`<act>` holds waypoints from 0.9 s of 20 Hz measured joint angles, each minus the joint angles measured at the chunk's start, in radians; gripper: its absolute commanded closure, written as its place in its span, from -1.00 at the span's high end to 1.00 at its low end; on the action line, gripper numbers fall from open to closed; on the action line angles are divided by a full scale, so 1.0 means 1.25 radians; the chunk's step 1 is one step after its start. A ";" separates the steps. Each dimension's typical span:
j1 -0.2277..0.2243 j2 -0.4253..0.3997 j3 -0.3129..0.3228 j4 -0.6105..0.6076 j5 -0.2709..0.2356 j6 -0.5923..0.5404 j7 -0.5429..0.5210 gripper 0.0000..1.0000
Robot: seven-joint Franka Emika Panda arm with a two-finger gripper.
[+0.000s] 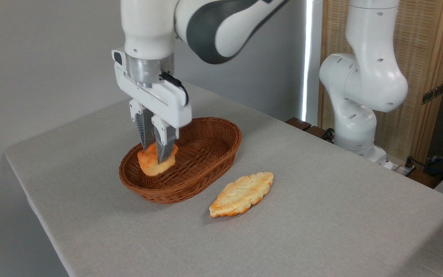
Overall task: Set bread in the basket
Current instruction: 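Lift the orange roll and carry it over the wicker basket, then open the gripper to release the roll into the basket, then raise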
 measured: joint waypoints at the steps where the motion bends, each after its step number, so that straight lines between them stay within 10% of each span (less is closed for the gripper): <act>1: -0.001 0.001 -0.020 0.000 0.000 -0.001 -0.015 0.13; 6: -0.003 0.014 -0.076 0.000 0.000 -0.002 -0.049 0.96; 18: 0.001 0.019 -0.073 0.000 0.002 -0.003 -0.049 1.00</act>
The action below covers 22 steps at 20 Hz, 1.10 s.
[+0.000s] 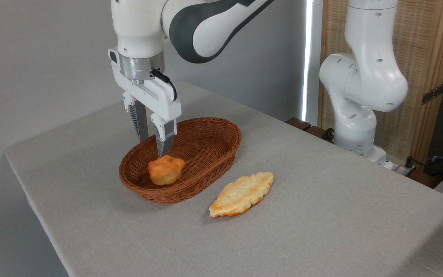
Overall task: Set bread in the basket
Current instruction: 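Open the gripper to release the roll into the basket, then raise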
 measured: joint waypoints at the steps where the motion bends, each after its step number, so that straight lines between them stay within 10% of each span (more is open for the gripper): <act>1: 0.003 0.000 0.001 0.000 0.005 0.000 0.000 1.00; 11: 0.015 -0.004 0.096 0.004 0.148 0.000 0.001 1.00; 22: 0.023 -0.012 0.150 0.006 0.157 0.000 0.097 1.00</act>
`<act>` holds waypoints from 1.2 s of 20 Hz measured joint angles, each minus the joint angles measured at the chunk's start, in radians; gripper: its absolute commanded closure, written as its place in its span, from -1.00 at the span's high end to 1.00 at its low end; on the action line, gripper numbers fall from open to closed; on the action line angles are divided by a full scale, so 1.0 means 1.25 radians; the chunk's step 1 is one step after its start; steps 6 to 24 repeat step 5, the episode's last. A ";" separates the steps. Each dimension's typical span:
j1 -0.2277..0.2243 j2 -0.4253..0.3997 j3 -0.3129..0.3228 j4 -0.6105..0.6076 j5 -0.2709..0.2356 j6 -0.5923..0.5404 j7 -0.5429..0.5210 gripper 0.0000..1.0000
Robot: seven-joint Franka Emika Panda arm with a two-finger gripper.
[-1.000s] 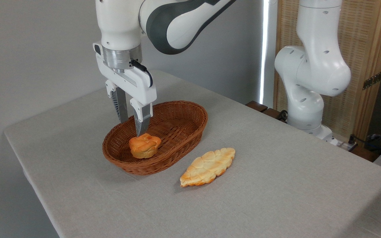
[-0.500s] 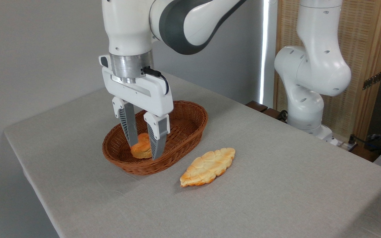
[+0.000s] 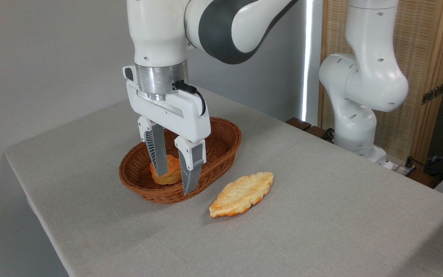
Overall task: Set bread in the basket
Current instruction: 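Open the gripper to release the roll into the basket, then raise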
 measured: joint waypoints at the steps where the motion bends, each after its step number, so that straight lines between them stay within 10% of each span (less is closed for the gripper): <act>1: 0.001 0.000 0.001 0.000 0.000 0.000 0.008 1.00; 24: 0.002 -0.001 0.001 0.000 0.000 -0.004 0.022 1.00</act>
